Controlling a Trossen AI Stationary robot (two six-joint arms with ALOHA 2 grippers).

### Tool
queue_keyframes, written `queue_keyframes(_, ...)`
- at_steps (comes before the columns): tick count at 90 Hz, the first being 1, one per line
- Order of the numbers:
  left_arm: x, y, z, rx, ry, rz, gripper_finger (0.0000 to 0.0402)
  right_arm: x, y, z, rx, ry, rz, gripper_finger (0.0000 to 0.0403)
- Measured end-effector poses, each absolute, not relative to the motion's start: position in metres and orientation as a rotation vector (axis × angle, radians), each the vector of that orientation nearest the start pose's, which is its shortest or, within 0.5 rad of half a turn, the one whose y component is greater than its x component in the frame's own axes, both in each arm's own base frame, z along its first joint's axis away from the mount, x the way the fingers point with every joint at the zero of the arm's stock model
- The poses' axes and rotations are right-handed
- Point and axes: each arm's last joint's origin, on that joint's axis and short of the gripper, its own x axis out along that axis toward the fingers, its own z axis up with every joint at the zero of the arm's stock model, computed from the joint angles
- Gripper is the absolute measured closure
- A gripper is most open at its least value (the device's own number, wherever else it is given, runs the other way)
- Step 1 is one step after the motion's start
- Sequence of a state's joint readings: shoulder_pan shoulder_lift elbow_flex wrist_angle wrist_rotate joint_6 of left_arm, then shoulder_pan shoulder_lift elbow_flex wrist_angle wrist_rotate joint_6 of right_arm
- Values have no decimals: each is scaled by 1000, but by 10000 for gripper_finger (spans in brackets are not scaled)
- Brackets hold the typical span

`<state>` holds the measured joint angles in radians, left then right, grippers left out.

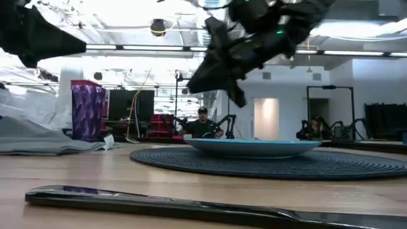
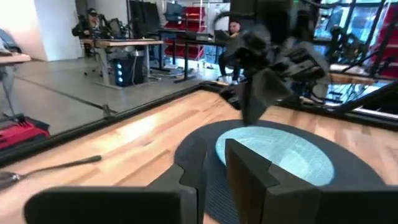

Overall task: Set table place
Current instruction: Fold the gray napkin

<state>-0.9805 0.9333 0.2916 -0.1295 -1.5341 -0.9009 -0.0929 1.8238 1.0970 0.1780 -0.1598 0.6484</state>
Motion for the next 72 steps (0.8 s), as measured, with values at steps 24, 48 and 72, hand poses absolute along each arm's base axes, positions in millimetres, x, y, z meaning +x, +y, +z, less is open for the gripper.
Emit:
queue_keyframes(24,104,-103,168,-145,-17,566,361,460,-67,204,702,628,-74,343)
queue_keyframes(48,102,-106,168,-164,-18,543,361,517,-73,181,740,716,-6,343)
queue_keyframes(72,96,-111,169,-192,-21,492,361,554,-63,147,817,768,82,343)
